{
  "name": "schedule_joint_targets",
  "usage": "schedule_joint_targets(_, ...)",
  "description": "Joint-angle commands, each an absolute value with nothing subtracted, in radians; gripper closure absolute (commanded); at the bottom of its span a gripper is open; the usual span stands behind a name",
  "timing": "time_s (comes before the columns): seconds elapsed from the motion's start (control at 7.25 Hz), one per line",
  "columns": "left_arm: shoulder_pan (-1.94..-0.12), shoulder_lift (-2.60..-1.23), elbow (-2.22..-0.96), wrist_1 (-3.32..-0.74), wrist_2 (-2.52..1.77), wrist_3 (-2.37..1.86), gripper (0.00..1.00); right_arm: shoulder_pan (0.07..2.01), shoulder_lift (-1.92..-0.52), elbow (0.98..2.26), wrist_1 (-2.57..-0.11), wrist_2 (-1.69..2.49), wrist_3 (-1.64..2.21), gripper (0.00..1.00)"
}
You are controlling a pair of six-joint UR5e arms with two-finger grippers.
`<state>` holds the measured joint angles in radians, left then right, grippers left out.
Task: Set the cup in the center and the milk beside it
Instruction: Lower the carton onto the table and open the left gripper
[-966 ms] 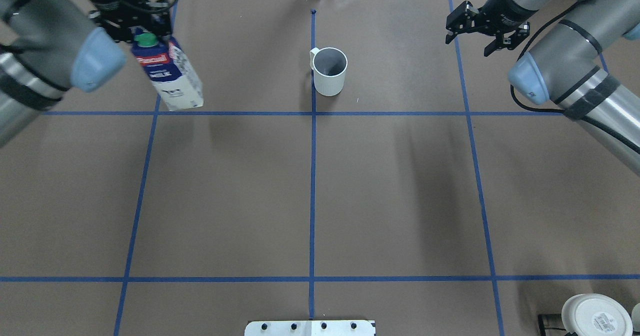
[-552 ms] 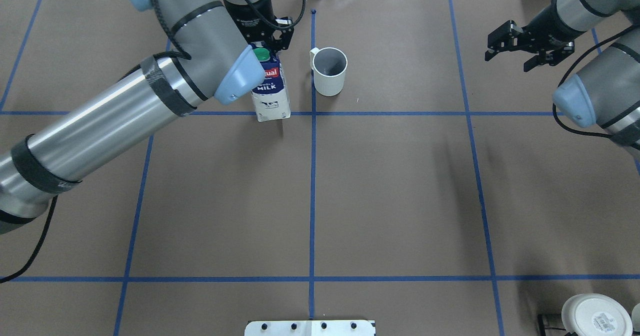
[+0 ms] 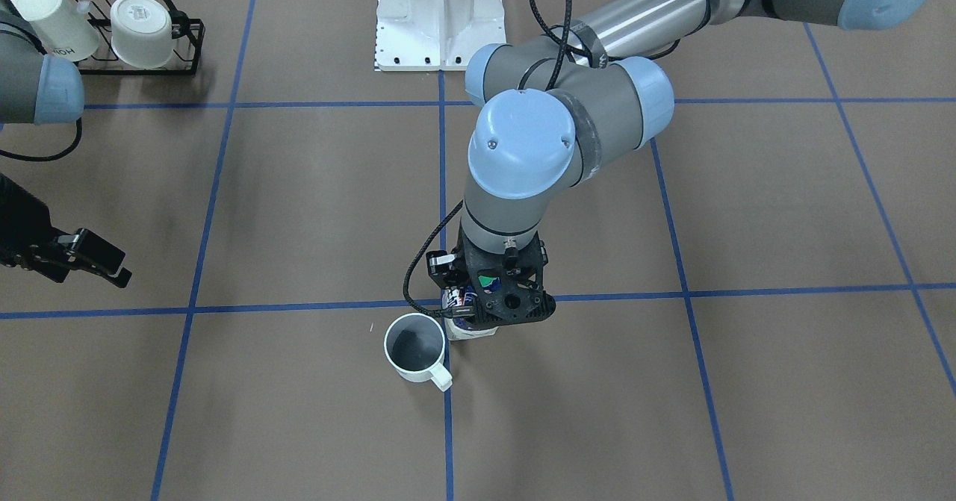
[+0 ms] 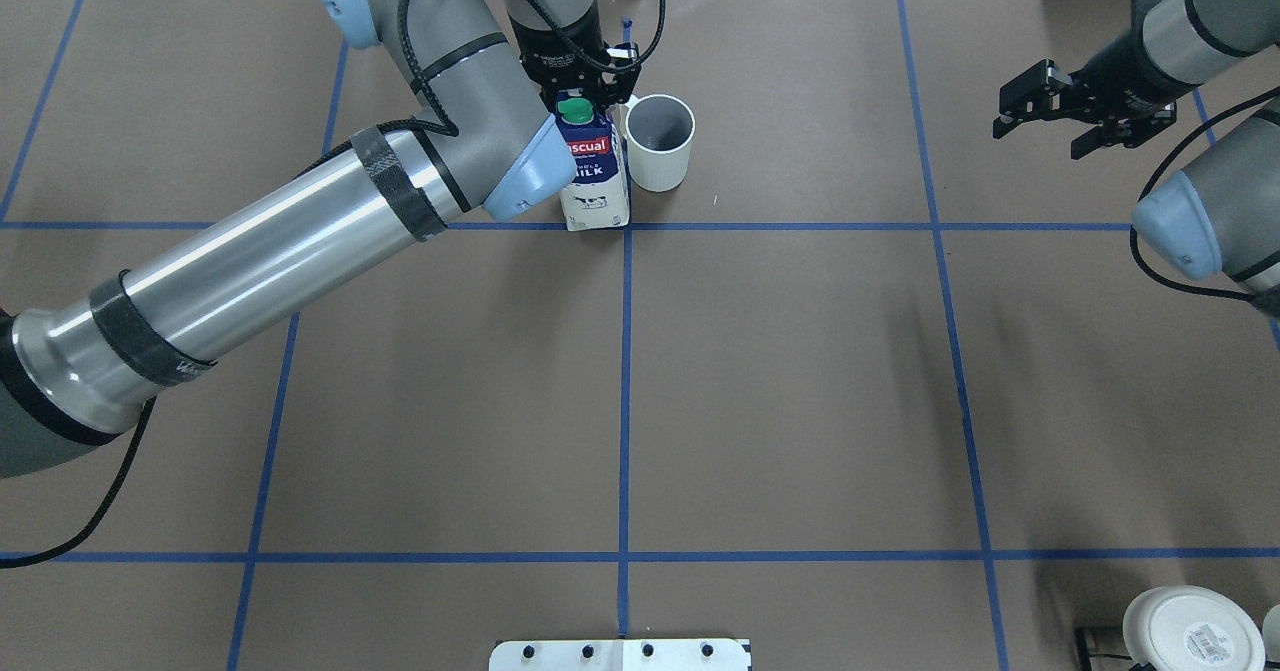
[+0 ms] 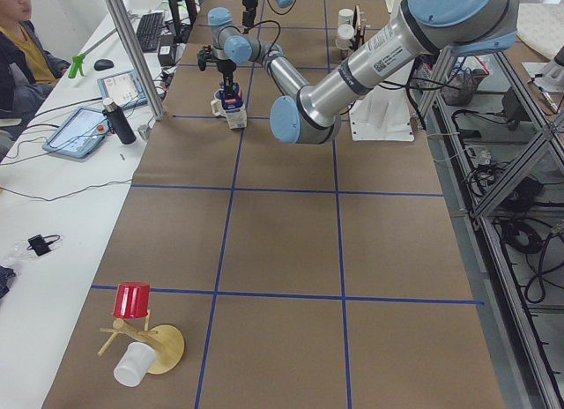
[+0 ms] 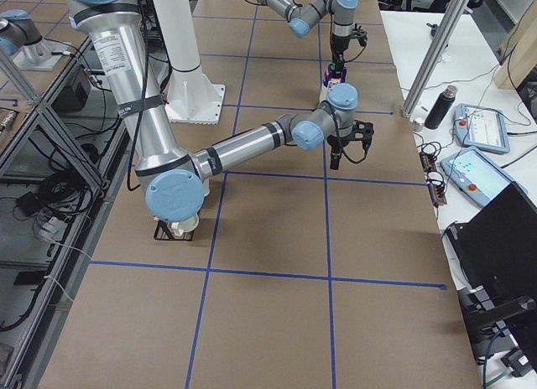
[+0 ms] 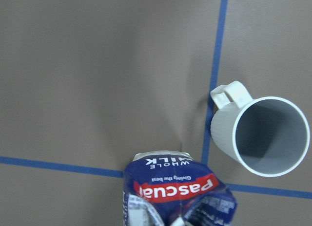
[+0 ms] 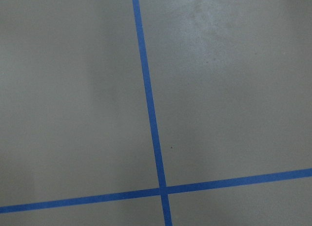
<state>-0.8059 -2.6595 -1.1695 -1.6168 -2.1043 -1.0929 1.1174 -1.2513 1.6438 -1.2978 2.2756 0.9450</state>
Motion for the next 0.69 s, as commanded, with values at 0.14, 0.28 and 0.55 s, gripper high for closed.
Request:
schedule_joint_targets(0.14, -0.825, -2.66, -1.17, -1.646, -2.097, -1.082, 0.02, 1.117, -1.25, 1.644, -1.298, 2.276, 0.943, 0.0)
schedule_joint_targets(0.28, -0.894, -2.605, -1.281, -1.617, -2.135, -1.078, 0.02, 1.118, -1.25, 1.644, -1.296, 2.278, 0.942, 0.0)
schedule_joint_targets(0.55, -1.013, -2.173, -1.753, -1.551, -2.256, -0.873, 0.02, 1.129, -1.284, 1.64, -1.295, 2.279, 0.886, 0.0)
